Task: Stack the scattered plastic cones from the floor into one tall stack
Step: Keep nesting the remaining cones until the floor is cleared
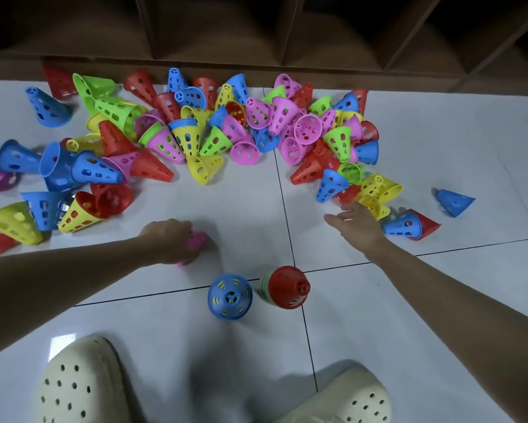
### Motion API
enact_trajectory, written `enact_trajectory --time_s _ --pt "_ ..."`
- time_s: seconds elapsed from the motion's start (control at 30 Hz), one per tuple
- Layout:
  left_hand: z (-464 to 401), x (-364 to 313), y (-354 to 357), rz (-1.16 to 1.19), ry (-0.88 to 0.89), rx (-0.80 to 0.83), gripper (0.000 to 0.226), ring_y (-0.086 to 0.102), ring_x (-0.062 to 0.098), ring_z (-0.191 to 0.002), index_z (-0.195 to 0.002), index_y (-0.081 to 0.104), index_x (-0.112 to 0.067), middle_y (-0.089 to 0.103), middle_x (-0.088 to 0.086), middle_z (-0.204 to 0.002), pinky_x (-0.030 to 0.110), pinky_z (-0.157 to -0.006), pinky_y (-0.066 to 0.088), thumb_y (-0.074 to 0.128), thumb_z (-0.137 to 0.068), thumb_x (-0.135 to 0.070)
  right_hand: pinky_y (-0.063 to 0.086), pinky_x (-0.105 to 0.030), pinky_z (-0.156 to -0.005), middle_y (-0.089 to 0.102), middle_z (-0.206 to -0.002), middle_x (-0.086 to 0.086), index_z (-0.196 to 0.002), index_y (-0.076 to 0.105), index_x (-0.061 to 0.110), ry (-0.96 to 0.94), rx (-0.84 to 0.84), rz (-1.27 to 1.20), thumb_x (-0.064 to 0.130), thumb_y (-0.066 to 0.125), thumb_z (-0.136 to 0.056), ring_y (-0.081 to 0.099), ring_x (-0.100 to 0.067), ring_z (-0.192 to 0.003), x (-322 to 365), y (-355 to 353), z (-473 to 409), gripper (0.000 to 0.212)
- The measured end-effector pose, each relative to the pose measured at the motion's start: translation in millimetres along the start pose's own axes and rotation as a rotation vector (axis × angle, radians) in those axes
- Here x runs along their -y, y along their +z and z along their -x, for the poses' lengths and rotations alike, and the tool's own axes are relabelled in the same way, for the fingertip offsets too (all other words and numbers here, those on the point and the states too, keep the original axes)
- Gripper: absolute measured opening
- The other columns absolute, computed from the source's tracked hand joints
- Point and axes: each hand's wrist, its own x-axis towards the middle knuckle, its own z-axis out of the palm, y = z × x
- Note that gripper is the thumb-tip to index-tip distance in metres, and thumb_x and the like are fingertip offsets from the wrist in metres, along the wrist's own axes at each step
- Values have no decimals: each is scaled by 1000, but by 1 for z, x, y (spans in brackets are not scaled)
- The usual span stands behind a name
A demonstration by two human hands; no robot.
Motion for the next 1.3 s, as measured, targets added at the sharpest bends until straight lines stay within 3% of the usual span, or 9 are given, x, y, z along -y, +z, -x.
enact_trajectory --time_s 0.17,0.3,0.43,0.57,0.67,0.77,0.93,1.1,1.3 --pt "21 4 -22 525 172 -59 46 65 12 -76 -96 60 -31 70 -9 -81 28 -70 51 65 -75 -72 49 -34 -89 61 -130 -8 -139 41 10 -44 -171 -130 28 80 -80 60 -22 -110 11 14 -41 73" --pt "69 -17 -60 923 301 -219 42 57 8 -77 -109 64 -24 66 -6 -94 19 -72 47 73 -76 -49 44 -47 -103 40 -139 -17 -143 43 16 -255 -274 356 32 76 -81 44 -36 -126 20 11 -59 72" --pt "113 -26 -69 1046 428 -199 46 62 22 -94 -115 64 -26 67 -2 -100 35 -82 51 77 -77 -48 36 -44 -109 44 -136 -15 -134 60 15 -350 -213 534 32 74 -85 41 -36 -126 20 9 -73 54" --pt "136 -35 -55 992 502 -182 41 64 19 -102 -116 64 -28 69 -2 -109 31 -87 51 83 -81 -35 42 -41 -101 61 -125 -13 -120 70 12 -340 -194 529 26 69 -90 50 -36 -117 12 14 -79 33" --pt "146 -39 -44 951 543 -179 40 65 21 -106 -114 64 -21 69 -3 -112 30 -90 52 84 -79 -24 44 -30 -71 62 -84 -7 -91 70 8 -316 -104 288 20 67 -91 57 -25 -80 13 17 -67 12" --pt "151 -41 -31 872 562 -174 42 65 19 -107 -114 65 -24 69 -8 -113 28 -89 52 87 -78 -26 39 -20 -57 53 -63 2 -69 57 11 -309 8 127 12 70 -90 50 -11 -59 9 28 -47 25" --pt "149 -41 -16 722 623 -206 47 64 14 -111 -120 62 -37 65 -16 -118 27 -87 55 85 -79 -35 42 -23 -56 59 -77 1 -86 61 10 -182 119 100 18 78 -84 55 -14 -66 -15 45 -29 18" --pt "138 -39 -10 593 696 -231 46 61 6 -114 -129 61 -36 62 -22 -124 26 -92 53 74 -87 -48 46 -18 -63 59 -94 2 -126 40 15 -168 79 27 15 85 -77 60 -10 -77 -12 50 -30 67" --pt "116 -17 -19 459 718 -165 48 54 -1 -120 -135 59 -28 59 -20 -129 17 -102 42 63 -92 -51 53 -37 -86 34 -128 -7 -117 58 23 -251 178 735 36 84 -72 55 -26 -97 -2 43 -35 54"
